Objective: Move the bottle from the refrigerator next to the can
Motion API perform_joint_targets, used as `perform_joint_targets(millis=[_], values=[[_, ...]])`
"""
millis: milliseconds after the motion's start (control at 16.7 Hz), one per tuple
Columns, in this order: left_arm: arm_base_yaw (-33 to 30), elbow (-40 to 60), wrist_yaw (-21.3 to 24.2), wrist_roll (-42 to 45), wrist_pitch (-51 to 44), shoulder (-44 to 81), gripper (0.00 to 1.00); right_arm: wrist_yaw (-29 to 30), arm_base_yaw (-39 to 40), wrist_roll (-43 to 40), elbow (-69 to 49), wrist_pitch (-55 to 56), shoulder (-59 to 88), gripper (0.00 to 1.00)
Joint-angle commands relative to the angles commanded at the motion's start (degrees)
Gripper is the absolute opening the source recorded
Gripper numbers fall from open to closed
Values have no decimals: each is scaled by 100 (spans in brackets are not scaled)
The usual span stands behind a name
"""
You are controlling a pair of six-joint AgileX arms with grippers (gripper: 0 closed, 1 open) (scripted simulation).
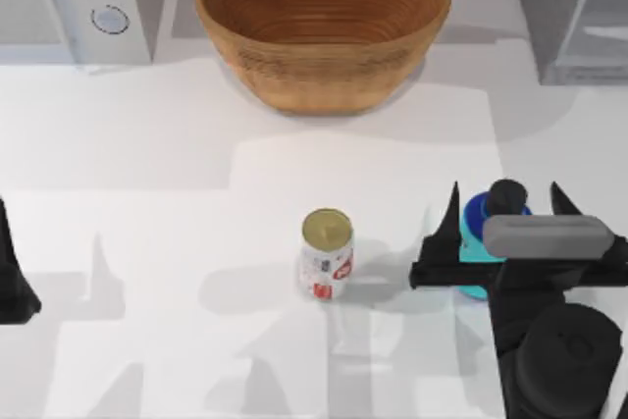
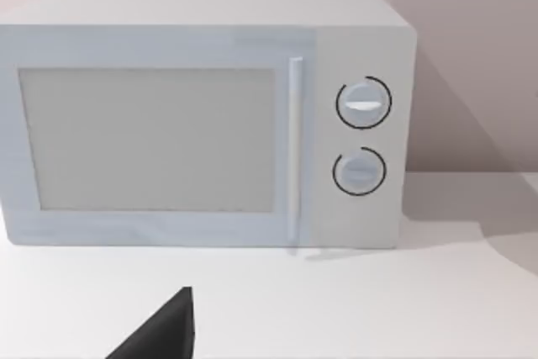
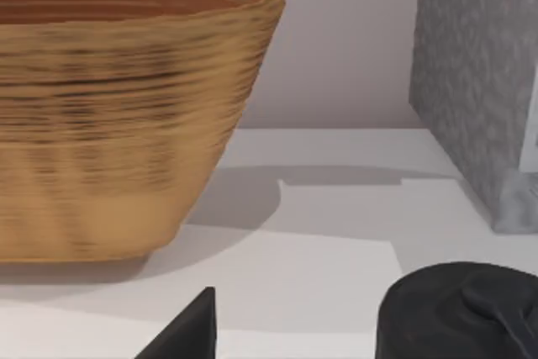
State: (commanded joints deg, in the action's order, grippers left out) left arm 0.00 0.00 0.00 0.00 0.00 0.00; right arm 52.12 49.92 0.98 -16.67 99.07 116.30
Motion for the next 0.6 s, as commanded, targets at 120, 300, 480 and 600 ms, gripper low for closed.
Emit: perform_joint_targets(millis=[120, 300, 480, 600], values=[[0, 0, 0, 0, 0, 0, 100, 0, 0, 0, 0, 0, 0, 100], [0, 0, 0, 0, 0, 0, 100, 0, 0, 0, 0, 0, 0, 100], [0, 0, 0, 0, 0, 0, 100, 90, 83, 2, 50, 51, -7, 100], [0, 0, 0, 0, 0, 0, 100, 311, 305, 8, 192, 168, -22, 100]])
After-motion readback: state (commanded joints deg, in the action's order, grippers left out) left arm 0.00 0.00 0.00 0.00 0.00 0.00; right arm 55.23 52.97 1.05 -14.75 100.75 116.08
